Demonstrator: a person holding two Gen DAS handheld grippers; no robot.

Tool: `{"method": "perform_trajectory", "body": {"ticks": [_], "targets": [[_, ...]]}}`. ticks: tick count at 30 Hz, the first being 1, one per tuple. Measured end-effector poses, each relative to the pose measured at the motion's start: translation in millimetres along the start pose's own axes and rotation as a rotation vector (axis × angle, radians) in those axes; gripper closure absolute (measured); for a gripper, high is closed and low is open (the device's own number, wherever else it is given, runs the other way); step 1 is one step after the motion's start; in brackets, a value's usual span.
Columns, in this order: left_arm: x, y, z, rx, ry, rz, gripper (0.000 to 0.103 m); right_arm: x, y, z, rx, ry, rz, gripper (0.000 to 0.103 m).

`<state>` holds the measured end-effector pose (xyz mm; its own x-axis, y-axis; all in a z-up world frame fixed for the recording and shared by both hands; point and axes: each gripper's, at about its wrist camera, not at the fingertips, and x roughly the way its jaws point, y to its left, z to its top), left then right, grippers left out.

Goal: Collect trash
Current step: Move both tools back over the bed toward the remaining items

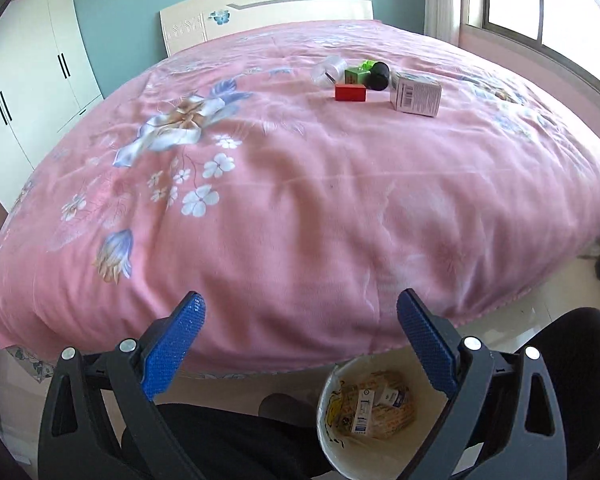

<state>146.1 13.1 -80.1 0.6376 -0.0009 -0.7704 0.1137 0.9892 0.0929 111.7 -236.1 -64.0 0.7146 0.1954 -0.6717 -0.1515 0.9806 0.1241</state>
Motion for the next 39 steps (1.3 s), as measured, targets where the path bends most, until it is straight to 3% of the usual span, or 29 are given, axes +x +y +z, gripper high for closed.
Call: {"method": "perform_trajectory", "body": {"ticks": [7, 9, 14, 21, 39], "targets": [[-4, -3, 24, -0.001, -0.008, -0.024, 0.005, 5, -14, 8, 0.061, 0.015, 0.022, 0.007], [-1, -4, 28, 0.001, -0.001, -0.049, 0.005, 9, -12, 13, 0.021, 0.020, 0.068, 0.007], [5, -8, 43, 0.009, 0.009, -0.077, 0.005, 22, -10, 30, -0.090, 0.015, 0.085, 0.007], [20, -7, 75, 0.053, 0.003, -0.071, 0.005, 46, -8, 60, -0.248, 0.044, 0.035, 0.007], [80, -18, 138, 0.087, 0.037, -0.079, 0.005, 110, -19, 122, -0.316, 0.085, 0.086, 0.007]]}}
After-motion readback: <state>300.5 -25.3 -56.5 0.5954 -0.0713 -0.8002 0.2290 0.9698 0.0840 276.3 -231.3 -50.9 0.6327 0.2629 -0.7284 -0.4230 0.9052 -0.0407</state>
